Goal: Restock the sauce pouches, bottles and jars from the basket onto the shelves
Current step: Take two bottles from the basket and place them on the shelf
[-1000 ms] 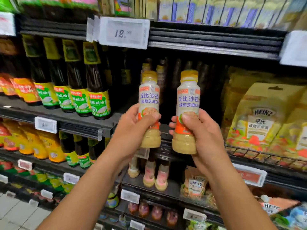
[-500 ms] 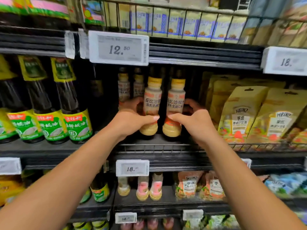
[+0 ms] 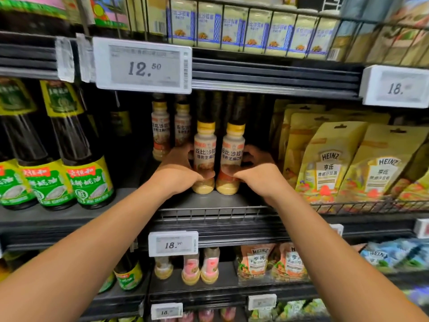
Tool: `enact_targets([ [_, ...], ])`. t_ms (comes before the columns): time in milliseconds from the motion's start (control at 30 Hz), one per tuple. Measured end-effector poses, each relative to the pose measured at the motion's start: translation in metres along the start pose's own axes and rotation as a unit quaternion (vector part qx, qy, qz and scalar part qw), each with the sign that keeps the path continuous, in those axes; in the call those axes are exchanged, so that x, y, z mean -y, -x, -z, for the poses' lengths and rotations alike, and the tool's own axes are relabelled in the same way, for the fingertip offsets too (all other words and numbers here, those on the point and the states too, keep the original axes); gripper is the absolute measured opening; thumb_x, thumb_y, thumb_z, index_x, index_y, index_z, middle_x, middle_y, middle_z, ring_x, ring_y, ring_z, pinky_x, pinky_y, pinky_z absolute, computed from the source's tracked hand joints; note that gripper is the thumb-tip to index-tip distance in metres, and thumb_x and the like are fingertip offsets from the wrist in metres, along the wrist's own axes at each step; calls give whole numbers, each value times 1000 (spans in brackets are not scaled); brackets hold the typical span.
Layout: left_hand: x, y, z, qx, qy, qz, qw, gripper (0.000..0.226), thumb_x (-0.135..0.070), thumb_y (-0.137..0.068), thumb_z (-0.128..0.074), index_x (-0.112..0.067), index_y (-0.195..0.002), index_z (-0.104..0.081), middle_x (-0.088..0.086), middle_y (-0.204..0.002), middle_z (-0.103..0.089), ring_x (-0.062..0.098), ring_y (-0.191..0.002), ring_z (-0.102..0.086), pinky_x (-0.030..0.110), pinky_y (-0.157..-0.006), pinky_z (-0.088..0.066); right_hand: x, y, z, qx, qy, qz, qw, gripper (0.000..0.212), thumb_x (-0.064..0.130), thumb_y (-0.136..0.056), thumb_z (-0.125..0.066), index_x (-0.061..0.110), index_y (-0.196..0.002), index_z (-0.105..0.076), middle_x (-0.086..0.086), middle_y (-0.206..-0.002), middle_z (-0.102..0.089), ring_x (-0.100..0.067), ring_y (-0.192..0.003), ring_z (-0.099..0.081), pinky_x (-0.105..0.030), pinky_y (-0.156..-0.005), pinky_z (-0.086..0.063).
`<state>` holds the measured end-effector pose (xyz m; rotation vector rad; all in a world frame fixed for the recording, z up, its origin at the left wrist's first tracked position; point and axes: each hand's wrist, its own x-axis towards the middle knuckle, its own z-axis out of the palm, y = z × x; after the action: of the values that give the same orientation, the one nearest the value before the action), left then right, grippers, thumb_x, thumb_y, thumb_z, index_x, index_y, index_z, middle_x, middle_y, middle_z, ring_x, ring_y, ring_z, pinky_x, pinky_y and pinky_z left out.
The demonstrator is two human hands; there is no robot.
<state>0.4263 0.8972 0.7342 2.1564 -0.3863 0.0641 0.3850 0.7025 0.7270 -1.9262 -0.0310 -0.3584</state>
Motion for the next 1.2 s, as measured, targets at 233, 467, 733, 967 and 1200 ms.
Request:
enact_targets([
  [233, 6, 14, 13, 37, -186, 84, 978, 75, -64, -56, -85, -24, -115, -61, -2, -114, -65, 17, -104, -62, 33, -93, -52, -2, 8, 8, 46, 175, -121, 976, 77, 49, -57, -94, 18, -121, -65, -3, -109, -72, -23, -97, -70, -44, -88, -59],
  [467, -9, 6, 5, 70, -243, 92, 963, 59, -53, -69, -84, -11, -108, -68, 4, -110, -67, 26, -101, -63, 33, -87, -52, 8, -7, 6, 74, 250, -146, 954, 54, 31, -69, -91, 10, -114, -71, -11, -104, -74, -26, -90, -73, -42, -87, -60],
  [733, -10, -21, -6, 64, -188, 67, 978, 47, -43, -78, -80, -5, -99, -62, 10, -99, -66, 26, -89, -67, 30, -71, -49, 3, -38, 2, 81, 229, -125, 962, 55, 23, -72, -90, 2, -117, -68, -17, -110, -71, -33, -99, -70, -47, -90, -58],
  [967, -6, -49, -18, 26, -164, 56, 984, 32, -32, -82, -78, -10, -101, -63, 10, -91, -69, 24, -80, -68, 34, -74, -55, -7, -66, 1, 73, 216, -83, 970, 42, 18, -82, -81, 2, -118, -65, -18, -111, -70, -31, -95, -70, -46, -86, -60],
  [1200, -6, -66, -34, -62, -197, 50, 977, 29, -26, -88, -72, -4, -105, -65, 17, -108, -69, 33, -101, -67, 35, -81, -52, -18, -90, -4, 64, 192, -101, 974, 46, 19, -78, -85, 4, -118, -66, -17, -112, -70, -31, -97, -70, -48, -86, -60],
])
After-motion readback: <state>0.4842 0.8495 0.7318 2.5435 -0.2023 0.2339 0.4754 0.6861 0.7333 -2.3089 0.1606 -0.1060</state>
